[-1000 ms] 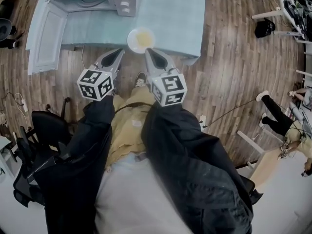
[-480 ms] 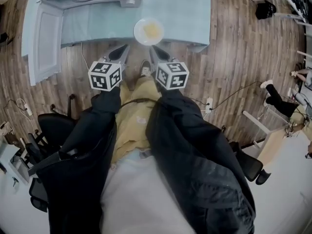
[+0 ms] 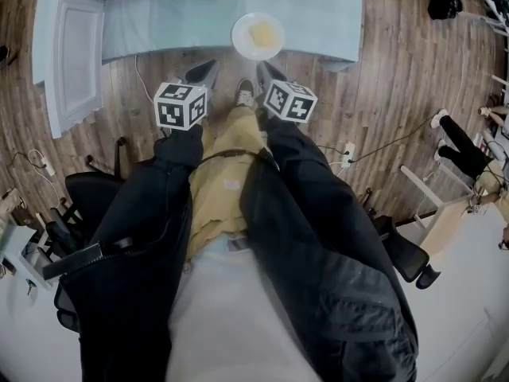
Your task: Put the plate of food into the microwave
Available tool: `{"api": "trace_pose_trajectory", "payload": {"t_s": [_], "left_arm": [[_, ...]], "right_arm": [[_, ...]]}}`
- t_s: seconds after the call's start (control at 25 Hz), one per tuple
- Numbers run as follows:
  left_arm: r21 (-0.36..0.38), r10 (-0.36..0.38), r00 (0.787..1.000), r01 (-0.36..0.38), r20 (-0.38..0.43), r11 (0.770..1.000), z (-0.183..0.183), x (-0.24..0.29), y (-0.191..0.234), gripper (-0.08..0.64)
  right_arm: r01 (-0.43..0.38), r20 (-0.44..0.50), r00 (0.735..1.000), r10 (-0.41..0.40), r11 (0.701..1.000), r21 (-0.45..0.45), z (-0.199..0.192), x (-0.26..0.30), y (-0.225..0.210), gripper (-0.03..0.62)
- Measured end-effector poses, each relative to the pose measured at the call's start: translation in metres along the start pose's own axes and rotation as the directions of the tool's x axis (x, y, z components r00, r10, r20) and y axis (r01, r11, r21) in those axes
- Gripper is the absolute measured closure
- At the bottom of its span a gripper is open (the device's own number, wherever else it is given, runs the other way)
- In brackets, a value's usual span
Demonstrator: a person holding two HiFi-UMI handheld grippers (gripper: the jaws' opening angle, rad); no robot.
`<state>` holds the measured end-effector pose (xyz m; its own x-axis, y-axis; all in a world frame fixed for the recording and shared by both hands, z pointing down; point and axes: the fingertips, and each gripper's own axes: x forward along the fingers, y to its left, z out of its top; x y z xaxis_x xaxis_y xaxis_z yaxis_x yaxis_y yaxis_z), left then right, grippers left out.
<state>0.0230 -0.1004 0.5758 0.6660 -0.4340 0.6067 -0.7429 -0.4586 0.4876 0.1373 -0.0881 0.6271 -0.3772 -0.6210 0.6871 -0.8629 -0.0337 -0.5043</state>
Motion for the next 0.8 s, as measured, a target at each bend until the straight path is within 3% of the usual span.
{"api": "trace_pose_trajectory", "payload": {"t_s": [0.12, 0.2, 0.52, 0.68, 0.8], "left_arm": [[-0.017, 0.011, 1.0, -0.011, -0.008, 1.0, -0.005, 0.001, 0.006, 0.56], [-0.025, 0.014, 1.0, -0.015, -0.013, 1.0, -0.008, 0.003, 0.007, 0.56], [-0.047, 0.013, 0.999, -0.014, -0.03, 0.999, -0.02, 0.01, 0.007, 0.56], [-0.057, 0.009, 0.999, -0.012, -0.039, 0.998, -0.024, 0.012, 0.006, 0.561], [-0.068, 0.011, 0.999, -0.015, -0.049, 0.998, -0.029, 0.012, 0.009, 0.56]], "right_arm": [[0.018, -0.016, 1.0, -0.018, 0.999, 0.043, -0.005, 0.011, -0.011, 0.585], [0.035, -0.026, 0.999, -0.034, 0.997, 0.065, -0.007, 0.017, -0.018, 0.529], [0.166, -0.021, 0.986, -0.165, 0.973, 0.158, -0.011, 0.021, -0.054, 0.458], [0.138, -0.028, 0.99, -0.137, 0.943, 0.302, -0.019, 0.029, -0.066, 0.431], [0.053, 0.003, 0.998, -0.061, 0.893, 0.447, -0.022, 0.041, -0.068, 0.428]]}}
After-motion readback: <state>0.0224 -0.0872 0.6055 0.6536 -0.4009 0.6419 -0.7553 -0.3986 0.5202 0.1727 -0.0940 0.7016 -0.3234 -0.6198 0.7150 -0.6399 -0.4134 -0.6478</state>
